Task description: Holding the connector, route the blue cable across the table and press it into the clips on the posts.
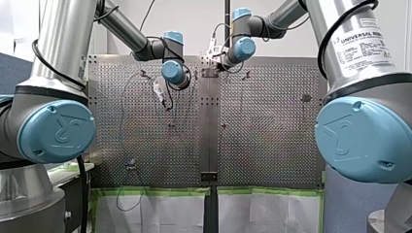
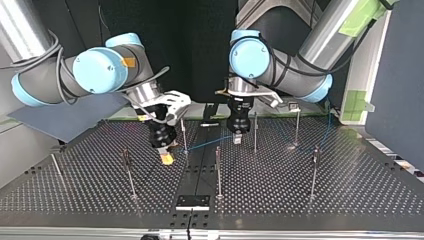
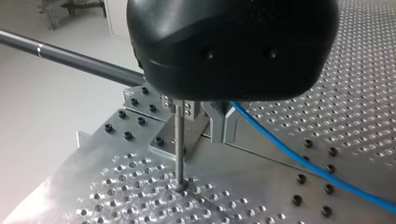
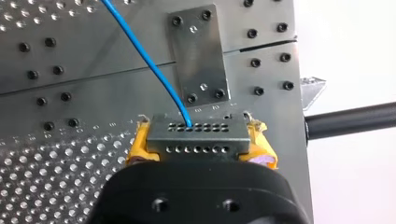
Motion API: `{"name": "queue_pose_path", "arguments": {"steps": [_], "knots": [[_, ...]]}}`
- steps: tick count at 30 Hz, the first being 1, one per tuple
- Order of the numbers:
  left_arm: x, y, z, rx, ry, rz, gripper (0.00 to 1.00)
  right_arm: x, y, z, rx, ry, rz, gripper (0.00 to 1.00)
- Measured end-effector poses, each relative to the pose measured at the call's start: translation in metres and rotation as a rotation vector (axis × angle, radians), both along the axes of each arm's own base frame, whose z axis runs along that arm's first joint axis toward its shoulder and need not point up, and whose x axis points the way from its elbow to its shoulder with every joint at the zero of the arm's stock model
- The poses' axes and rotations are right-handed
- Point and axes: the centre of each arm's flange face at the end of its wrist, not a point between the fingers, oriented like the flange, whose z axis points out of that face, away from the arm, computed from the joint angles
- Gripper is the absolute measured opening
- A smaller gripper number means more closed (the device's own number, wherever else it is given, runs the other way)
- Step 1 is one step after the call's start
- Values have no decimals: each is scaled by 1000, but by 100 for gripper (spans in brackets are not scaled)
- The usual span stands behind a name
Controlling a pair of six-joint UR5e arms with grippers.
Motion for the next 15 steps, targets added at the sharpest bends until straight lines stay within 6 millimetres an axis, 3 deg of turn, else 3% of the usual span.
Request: {"name": "queue_pose_path", "arguments": {"steps": [6, 11, 15], "knots": [[10, -1, 15, -22, -33, -22, 0, -1, 0, 0, 4, 2, 14, 0], [20, 4, 28, -31, -50, -18, 0, 4, -4, -13, 20, 12, 36, 0], [28, 7, 28, -28, -48, -20, 0, 7, -6, -18, 27, 14, 54, 0]]}}
